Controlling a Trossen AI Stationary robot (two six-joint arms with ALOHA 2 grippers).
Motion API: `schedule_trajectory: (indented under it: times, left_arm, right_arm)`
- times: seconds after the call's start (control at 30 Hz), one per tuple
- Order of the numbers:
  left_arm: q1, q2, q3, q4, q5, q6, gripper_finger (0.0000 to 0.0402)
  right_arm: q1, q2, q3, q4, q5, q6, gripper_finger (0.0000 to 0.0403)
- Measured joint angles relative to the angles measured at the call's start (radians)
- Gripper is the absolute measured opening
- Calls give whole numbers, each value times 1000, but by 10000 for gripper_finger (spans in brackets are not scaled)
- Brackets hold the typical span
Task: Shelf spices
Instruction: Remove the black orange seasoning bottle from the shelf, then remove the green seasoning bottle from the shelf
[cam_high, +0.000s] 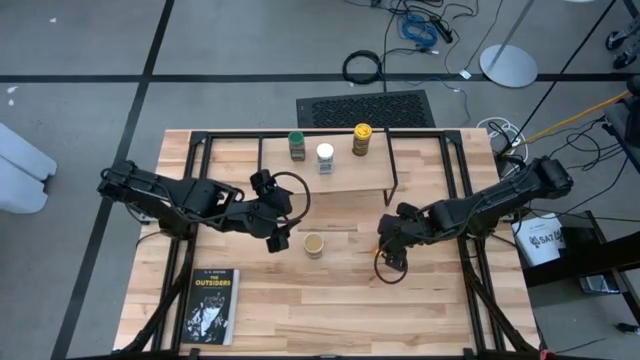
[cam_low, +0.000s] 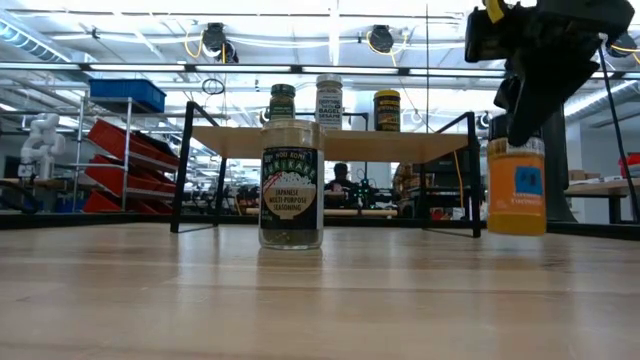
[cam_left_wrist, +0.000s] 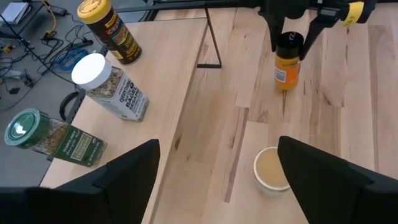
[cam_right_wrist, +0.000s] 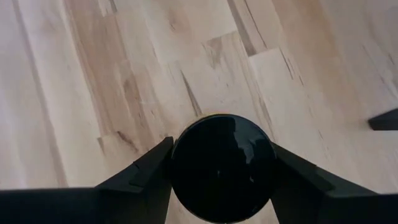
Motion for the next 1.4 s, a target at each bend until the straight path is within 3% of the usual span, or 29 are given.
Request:
schedule_trajectory:
  times: [0.2, 0.73, 0.97, 1.07, 1.23, 1.4]
  left_arm:
    - [0, 0, 0, 0, 0, 0, 336]
    - [0, 0, 0, 1, -6, 0, 336]
    - [1, 0, 0, 1, -261, 40, 336]
    - [17, 0, 0, 1, -297, 105, 336]
    - [106, -25, 15, 2, -253, 249, 336]
    - [271, -64, 67, 45, -18, 404, 336]
  right_arm:
    - [0, 0, -5, -2, 12, 0, 209]
    - [0, 49, -5, 7, 30, -25, 273]
    - [-3, -8, 18, 6, 76, -50, 312]
    - [-3, -33, 50, 4, 80, -79, 321]
    - [-2, -65, 113, -2, 98, -147, 325]
    - [-2, -87, 159, 8, 135, -243, 325]
